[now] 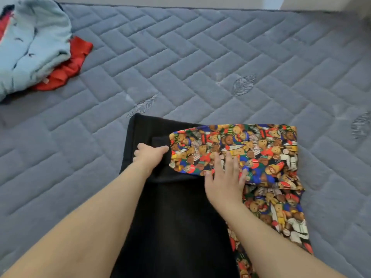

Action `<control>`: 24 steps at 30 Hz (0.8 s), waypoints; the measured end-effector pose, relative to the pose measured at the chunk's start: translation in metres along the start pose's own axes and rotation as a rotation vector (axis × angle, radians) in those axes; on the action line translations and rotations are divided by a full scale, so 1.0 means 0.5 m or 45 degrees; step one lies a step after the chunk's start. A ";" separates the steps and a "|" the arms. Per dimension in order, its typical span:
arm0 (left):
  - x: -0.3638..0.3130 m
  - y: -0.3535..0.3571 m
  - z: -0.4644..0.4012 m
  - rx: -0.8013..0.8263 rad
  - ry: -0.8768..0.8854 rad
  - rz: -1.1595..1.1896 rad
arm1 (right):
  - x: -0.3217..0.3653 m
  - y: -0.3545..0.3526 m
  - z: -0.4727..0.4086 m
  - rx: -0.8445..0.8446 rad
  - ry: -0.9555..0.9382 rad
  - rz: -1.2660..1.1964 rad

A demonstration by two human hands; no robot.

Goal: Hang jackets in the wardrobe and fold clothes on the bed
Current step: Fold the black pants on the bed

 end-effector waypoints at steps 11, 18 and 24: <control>0.001 -0.102 -0.114 -0.250 0.218 -0.320 | -0.145 -0.027 -0.084 0.226 0.467 0.304; -0.009 0.058 0.010 -0.113 1.240 -0.699 | -0.177 0.034 -0.099 0.353 0.299 0.329; 0.074 0.118 -0.025 -0.155 1.250 -0.929 | -0.226 0.067 -0.067 0.227 0.205 0.196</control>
Point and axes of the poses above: each hand's wrist, its own z-axis away from the middle knuckle, its own y-axis out of the palm, x = y × z, the point moved 4 cm from there along -z, towards the middle knuckle, and after that the axes turned 15 degrees about -x, right-handed, at the moved point
